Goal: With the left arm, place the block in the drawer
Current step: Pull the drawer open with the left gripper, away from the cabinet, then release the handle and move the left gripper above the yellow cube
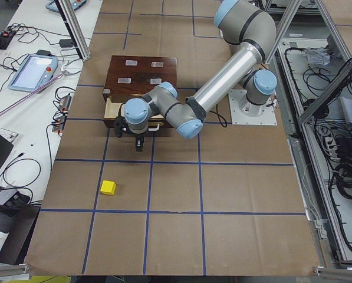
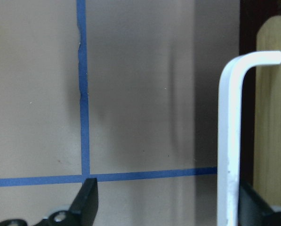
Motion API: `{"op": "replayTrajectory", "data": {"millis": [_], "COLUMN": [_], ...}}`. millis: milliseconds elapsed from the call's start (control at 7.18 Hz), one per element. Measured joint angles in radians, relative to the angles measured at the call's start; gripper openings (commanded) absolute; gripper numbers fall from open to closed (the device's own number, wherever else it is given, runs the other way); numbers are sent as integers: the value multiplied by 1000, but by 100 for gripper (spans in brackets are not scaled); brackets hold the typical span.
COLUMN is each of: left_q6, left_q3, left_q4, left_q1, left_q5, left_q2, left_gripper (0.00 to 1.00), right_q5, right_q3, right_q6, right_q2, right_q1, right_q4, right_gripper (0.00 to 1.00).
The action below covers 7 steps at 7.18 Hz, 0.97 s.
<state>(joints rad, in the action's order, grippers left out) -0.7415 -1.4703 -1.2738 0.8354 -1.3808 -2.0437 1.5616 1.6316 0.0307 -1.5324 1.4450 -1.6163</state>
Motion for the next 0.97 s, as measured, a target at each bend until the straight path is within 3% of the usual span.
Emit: {"op": "replayTrajectory", "data": {"millis": [975], "left_q6": [-9], "left_q3": [70], "left_q4": [-27], "left_q1": [-23], "left_q5": [-3], "left_q2": [5], "left_gripper": [99], "right_q5": [0], "right_q3": [0], "right_q6": [0], "right_q2": [0], "right_q1": [0], "right_q4": [0], "right_gripper": [100]}}
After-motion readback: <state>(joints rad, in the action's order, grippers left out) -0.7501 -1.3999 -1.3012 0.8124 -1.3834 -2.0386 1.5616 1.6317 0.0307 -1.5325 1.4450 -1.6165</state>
